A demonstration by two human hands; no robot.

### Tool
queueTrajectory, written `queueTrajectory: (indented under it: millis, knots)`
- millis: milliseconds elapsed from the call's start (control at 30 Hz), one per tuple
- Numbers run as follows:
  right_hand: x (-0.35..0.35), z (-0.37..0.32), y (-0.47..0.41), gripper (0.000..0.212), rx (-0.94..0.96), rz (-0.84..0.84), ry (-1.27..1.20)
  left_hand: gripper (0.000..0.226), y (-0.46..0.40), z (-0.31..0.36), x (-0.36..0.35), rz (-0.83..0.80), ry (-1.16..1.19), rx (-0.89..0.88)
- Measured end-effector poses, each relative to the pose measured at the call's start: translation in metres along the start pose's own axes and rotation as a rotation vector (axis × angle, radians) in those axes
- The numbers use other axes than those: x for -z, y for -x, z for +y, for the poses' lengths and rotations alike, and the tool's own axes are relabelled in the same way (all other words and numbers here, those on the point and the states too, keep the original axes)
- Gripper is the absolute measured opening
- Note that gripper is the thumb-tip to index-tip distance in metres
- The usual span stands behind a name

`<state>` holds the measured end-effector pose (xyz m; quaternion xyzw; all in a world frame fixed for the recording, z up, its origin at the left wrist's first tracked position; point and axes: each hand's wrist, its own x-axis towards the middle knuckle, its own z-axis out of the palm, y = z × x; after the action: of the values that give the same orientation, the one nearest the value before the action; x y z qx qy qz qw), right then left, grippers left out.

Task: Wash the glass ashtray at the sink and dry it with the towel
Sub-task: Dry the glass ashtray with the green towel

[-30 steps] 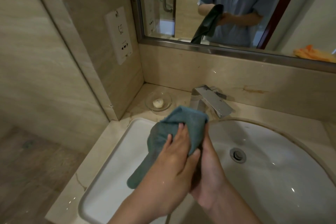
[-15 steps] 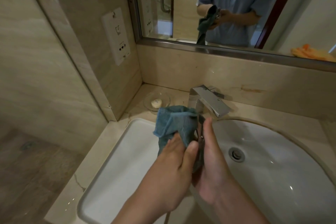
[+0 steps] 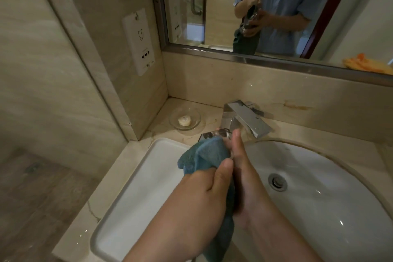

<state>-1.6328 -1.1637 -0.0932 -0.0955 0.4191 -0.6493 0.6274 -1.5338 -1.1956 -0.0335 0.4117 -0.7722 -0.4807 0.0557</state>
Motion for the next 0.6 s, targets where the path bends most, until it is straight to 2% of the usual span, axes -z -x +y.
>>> queueTrajectory:
  millis: [133,300,400,500,600]
  knots:
    - [0.001,0.003,0.001,0.082,-0.011,-0.041,0.044,0.073,0.000,-0.010,0.002,-0.093,0.368,-0.027]
    - [0.003,0.009,0.002,0.085,-0.001,-0.043,0.039,0.050,-0.002,-0.019,-0.005,-0.133,0.471,-0.090]
    - [0.000,0.006,0.008,0.079,0.019,-0.026,0.033,0.038,-0.007,-0.021,-0.014,-0.110,0.392,-0.161]
    - [-0.003,0.004,0.013,0.073,0.055,0.006,0.014,0.042,-0.012,-0.026,-0.021,-0.080,0.177,-0.253]
    - [-0.005,0.006,0.013,0.093,0.101,0.030,-0.006,0.034,-0.019,-0.033,-0.024,-0.023,0.018,-0.386]
